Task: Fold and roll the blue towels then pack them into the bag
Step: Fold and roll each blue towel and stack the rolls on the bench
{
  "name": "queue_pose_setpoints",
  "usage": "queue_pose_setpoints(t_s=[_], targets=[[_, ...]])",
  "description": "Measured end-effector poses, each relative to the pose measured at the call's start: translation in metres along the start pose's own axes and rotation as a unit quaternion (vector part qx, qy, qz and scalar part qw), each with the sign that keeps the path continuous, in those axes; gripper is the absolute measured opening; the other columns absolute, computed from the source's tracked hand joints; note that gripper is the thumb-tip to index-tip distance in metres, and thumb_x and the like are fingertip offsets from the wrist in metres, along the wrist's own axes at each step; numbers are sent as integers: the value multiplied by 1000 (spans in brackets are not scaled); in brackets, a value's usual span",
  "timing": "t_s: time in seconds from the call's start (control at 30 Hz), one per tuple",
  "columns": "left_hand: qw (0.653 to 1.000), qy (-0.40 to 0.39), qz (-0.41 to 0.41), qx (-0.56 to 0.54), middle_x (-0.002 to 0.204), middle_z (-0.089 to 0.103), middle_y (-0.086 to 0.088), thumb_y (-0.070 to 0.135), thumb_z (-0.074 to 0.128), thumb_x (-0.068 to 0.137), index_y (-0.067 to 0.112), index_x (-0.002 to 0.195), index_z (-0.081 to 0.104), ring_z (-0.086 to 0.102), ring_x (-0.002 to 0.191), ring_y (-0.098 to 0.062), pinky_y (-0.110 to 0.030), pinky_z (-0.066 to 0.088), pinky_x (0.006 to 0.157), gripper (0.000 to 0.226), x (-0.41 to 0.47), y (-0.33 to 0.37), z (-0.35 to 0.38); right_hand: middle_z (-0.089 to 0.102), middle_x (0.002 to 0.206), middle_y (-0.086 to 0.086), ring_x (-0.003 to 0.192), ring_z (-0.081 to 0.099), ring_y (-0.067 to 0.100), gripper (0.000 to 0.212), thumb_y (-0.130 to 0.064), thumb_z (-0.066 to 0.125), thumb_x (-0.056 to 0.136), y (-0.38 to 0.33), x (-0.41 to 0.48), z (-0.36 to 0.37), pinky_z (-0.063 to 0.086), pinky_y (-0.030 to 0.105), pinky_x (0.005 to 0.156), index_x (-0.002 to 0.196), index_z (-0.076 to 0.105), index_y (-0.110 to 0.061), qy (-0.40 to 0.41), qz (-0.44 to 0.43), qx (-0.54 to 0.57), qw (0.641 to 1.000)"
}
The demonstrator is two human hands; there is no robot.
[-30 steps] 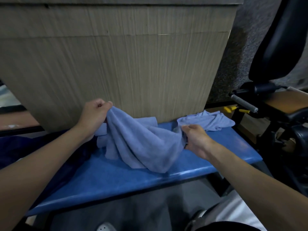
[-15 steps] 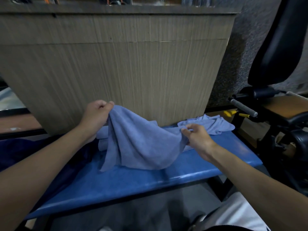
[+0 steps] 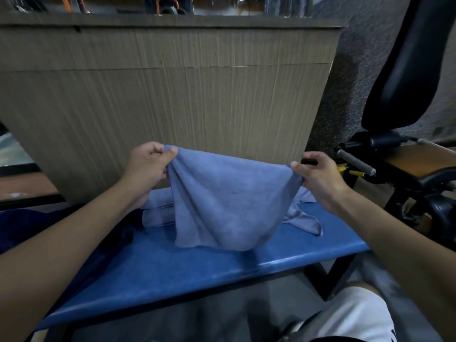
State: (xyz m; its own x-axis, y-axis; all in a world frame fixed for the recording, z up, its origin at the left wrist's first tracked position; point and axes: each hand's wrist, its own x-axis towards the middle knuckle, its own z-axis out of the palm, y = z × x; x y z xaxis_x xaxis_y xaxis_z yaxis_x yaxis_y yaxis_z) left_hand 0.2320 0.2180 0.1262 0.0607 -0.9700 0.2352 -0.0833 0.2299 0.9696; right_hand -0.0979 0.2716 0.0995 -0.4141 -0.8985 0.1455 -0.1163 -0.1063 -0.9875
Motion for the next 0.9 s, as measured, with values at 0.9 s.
queue_pose_setpoints(t_s=[0.9], targets=[[998, -60, 25, -6, 65, 72, 7, 6, 73, 86, 12, 81, 67, 66, 60, -3, -17, 55, 64, 10, -2, 7, 25, 64, 82, 24, 90, 65, 26, 30, -21, 69, 90, -41, -42, -75, 53, 27, 69, 71, 58, -1, -4, -96, -382, 919]])
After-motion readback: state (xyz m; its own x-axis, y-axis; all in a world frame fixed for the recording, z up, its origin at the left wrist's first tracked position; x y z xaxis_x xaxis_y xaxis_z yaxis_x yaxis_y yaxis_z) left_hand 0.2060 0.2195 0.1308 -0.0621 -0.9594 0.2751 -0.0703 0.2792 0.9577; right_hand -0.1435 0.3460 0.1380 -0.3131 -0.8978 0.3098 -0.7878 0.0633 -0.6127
